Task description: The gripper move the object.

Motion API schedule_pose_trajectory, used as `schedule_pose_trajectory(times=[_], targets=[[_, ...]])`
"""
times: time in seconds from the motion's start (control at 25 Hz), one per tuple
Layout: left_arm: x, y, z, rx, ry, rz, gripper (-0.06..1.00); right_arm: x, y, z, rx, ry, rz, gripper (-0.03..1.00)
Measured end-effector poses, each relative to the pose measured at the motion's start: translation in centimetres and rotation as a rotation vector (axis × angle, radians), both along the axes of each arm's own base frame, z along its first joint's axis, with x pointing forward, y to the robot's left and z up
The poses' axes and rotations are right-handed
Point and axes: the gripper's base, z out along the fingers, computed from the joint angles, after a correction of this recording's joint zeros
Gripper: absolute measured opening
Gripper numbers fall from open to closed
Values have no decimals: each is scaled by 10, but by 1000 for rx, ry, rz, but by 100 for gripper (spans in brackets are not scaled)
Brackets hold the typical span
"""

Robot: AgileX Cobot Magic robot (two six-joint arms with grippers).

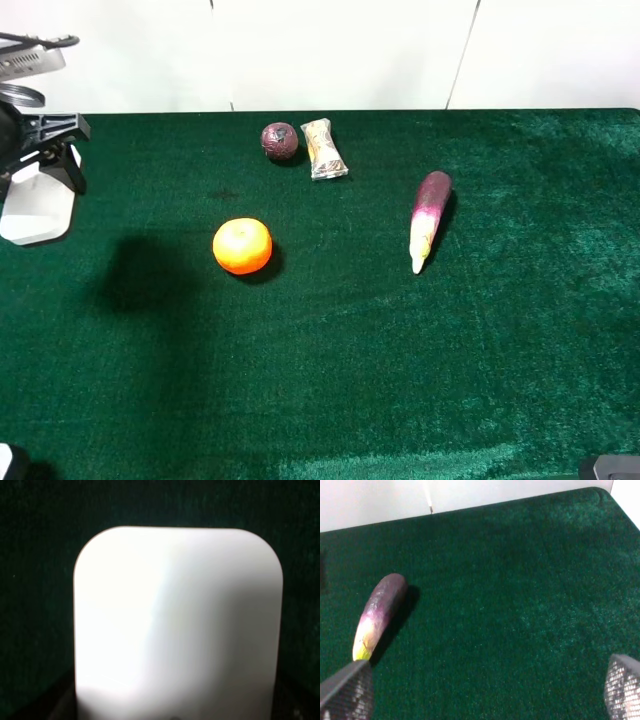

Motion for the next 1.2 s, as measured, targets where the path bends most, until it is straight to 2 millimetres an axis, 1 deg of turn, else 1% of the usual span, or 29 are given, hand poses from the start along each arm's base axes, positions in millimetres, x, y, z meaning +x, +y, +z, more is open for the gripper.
schedule_pose_trajectory(times=[0.2, 0.48, 0.8, 1.2], targets=[[2, -1, 11, -3, 15, -8, 62, 0, 0, 0, 0, 0, 0, 69], [7, -17, 25, -5, -3, -74, 62, 0, 0, 0, 0, 0, 0, 69], [9, -45, 34, -8, -35, -173, 62, 0, 0, 0, 0, 0, 0, 69], [0, -82, 34, 12, -42, -313, 62, 0, 0, 0, 0, 0, 0, 69]])
